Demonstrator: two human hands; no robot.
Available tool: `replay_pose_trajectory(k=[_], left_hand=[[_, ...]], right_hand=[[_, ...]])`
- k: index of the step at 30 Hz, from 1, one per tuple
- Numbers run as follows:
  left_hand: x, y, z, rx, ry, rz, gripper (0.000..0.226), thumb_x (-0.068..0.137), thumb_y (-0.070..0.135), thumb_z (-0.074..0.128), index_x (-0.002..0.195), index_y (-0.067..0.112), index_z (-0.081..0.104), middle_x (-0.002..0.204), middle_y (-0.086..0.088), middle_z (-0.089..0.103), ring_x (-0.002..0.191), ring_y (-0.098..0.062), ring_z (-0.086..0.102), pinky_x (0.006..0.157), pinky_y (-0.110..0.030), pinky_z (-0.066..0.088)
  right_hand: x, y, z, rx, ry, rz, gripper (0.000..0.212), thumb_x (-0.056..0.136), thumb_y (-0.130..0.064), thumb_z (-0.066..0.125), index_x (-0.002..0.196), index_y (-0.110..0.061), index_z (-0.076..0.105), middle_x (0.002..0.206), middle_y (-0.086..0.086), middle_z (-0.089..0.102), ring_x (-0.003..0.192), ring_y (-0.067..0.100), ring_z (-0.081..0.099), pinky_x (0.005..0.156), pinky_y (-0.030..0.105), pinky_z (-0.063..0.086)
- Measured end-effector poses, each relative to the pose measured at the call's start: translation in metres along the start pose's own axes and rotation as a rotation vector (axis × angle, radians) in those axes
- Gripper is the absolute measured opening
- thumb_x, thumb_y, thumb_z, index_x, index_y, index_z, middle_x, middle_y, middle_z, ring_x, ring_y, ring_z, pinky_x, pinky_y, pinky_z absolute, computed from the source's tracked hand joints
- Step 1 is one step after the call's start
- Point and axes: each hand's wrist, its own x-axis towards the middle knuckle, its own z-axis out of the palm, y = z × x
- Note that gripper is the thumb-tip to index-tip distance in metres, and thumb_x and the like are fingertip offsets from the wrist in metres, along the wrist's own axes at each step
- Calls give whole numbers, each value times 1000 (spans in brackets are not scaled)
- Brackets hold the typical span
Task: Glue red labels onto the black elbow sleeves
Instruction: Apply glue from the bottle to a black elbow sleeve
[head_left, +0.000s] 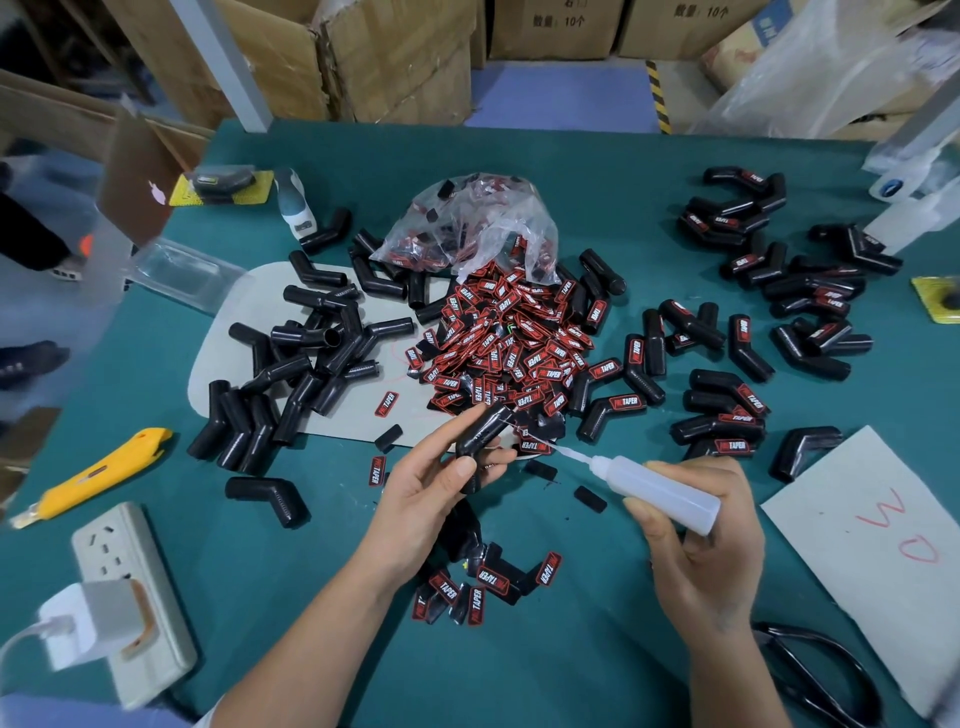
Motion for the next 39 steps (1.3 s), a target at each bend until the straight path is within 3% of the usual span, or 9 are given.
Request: replay_pose_trajectory(k=[17, 21, 27, 39], left_hand=[[0, 5, 2, -52, 15, -9, 54, 100, 32, 72, 150, 20, 58, 140, -15, 67, 127, -38, 65, 105, -37, 53], [-1, 3, 2, -11, 28, -11, 48, 102, 21, 64, 149, 22, 59, 138, -18, 67, 128, -40, 65, 105, -36, 53], [-1, 6, 5, -5, 35, -12, 57, 97, 36, 75, 150, 20, 58, 136, -20, 68, 128, -40, 65, 105, -37, 52], [0, 3, 2, 28, 21, 6, 55, 99, 32, 73, 151, 21, 57, 139, -19, 67, 129, -40, 64, 106, -37, 52]], right_hand=[[0, 0, -1, 4, 4, 1, 43, 101, -53, 62, 106, -10, 63, 105, -6, 63, 99, 1, 58, 83, 15, 45], [0, 1, -1, -11, 3, 10, 47, 101, -53, 62, 104, -7, 65, 104, -3, 64, 99, 1, 58, 85, 15, 44], [0, 1, -1, -10, 2, 3, 47, 101, -53, 61, 103, -7, 65, 103, -3, 64, 98, 3, 58, 83, 16, 44], [-2, 0, 1, -15, -21, -31, 38, 102, -50, 62, 105, -12, 63, 97, 0, 65, 96, 5, 58, 79, 17, 45]])
